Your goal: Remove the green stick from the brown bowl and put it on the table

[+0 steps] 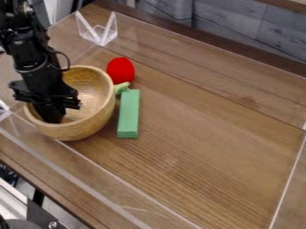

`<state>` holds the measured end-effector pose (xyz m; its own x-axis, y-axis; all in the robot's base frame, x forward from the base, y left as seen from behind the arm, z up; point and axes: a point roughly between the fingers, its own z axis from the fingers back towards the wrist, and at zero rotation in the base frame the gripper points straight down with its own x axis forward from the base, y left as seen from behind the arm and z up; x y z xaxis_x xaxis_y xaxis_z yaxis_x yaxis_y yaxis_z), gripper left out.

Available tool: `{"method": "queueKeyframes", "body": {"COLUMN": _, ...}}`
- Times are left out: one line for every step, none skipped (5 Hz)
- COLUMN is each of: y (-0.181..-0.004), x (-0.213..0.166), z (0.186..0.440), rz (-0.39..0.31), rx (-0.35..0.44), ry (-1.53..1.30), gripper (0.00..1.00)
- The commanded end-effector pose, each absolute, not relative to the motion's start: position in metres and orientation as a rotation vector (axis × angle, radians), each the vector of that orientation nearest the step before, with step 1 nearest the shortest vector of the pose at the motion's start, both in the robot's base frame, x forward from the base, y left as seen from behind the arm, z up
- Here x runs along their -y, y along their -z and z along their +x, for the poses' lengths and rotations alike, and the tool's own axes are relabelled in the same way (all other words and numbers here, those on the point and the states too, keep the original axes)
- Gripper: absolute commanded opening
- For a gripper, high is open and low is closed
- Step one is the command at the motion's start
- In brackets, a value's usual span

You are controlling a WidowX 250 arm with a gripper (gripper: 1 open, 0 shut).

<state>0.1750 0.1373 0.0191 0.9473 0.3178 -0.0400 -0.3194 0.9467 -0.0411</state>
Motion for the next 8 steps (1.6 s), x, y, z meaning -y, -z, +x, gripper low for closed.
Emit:
{"method": "queueKeyframes", "body": {"y": -0.008, "x": -0.129, "z": 0.155, "rz": -0.081, "rx": -0.113, "ry": -0.377, "gripper": 0.00}}
{"method": "queueKeyframes", "body": {"y": -0.037, "x": -0.140, "z": 0.154, "rz": -0.091, "rx": -0.077, "ry": -0.377, "gripper": 0.00}}
{"method": "queueKeyframes", "body": {"y": -0.057, "x": -0.134, "z": 0.167, "rz": -0.100, "rx": -0.047, "ry": -0.358, "gripper": 0.00}}
{"method": "queueKeyframes", "body": {"y": -0.078, "x": -0.126, "z": 0.178, "rz": -0.118, "rx": -0.015, "ry": -0.335, "gripper": 0.00}}
{"method": "queueKeyframes", "body": {"y": -0.094, "x": -0.123, "z": 0.182, "rz": -0.139, "rx": 0.026, "ry": -0.406, "gripper": 0.00}}
{"method": "queueKeyframes", "body": {"y": -0.103, "x": -0.109, "z": 0.186, "rz": -0.163, "rx": 0.052, "ry": -0.454, "gripper": 0.00}}
{"method": "queueKeyframes", "body": {"y": -0.114, "x": -0.083, "z": 0.189, "rz": -0.179, "rx": 0.057, "ry": -0.390, "gripper": 0.00}}
{"method": "queueKeyframes", "body": {"y": -0.120, "x": -0.051, "z": 0.191, "rz": -0.190, "rx": 0.055, "ry": -0.294, "gripper": 0.00}}
